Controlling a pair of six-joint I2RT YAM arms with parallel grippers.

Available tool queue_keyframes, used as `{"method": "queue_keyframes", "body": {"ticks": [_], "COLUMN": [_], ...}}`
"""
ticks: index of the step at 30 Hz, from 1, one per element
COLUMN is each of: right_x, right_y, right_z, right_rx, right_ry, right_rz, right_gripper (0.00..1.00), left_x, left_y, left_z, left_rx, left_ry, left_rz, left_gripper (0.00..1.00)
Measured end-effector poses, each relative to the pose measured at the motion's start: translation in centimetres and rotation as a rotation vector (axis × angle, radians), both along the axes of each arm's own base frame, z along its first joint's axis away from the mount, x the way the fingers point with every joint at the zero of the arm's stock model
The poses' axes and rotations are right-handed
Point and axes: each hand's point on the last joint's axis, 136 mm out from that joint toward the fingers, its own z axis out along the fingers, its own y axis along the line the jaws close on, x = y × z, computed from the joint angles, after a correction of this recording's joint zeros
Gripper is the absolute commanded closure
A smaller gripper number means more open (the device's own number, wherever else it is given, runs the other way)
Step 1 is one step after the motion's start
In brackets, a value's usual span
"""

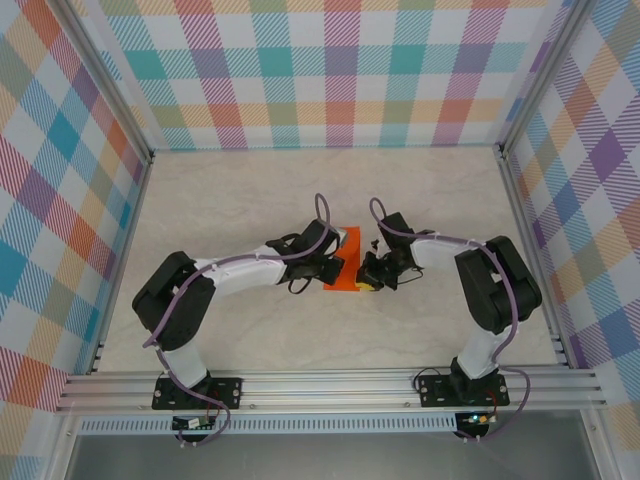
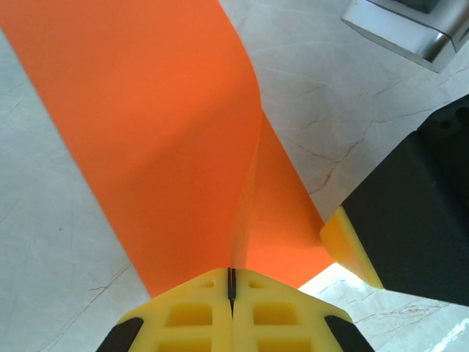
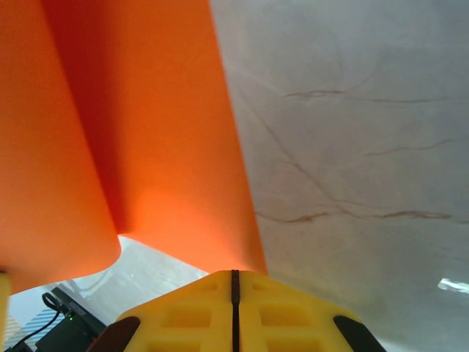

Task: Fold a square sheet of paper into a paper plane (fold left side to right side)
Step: Fold the triangle a second time at the center of the table.

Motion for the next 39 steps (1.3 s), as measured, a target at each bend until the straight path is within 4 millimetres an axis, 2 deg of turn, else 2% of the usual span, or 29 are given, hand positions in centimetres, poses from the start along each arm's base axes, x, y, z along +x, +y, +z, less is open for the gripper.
{"method": "queue_keyframes", "body": {"ticks": [6, 21, 30, 39], "right_x": [0.0, -0.1, -0.1, -0.1], "right_y": [0.0, 0.1, 0.1, 0.1], "right_z": [-0.4, -0.5, -0.5, -0.5], "right_rx": [-0.026, -0.043, -0.053, -0.057], "right_ry": [0.014, 0.016, 0.008, 0.004], "right_rz": [0.017, 0.045, 0.055, 0.062], "right_gripper": [0.91, 0.91, 0.91, 0.91], "left_x": [0.7, 1.9, 3.4, 3.6], "left_y": [0.8, 1.4, 1.6, 1.1], "left_z": [-0.4, -2.9, -3.3, -3.4], "left_rx": [0.01, 0.055, 0.057, 0.05], "left_ry": [0.013, 0.059, 0.058, 0.06], "left_rz": [0.009, 0.0, 0.018, -0.003], "left_gripper": [1.0, 1.0, 1.0, 1.0]}}
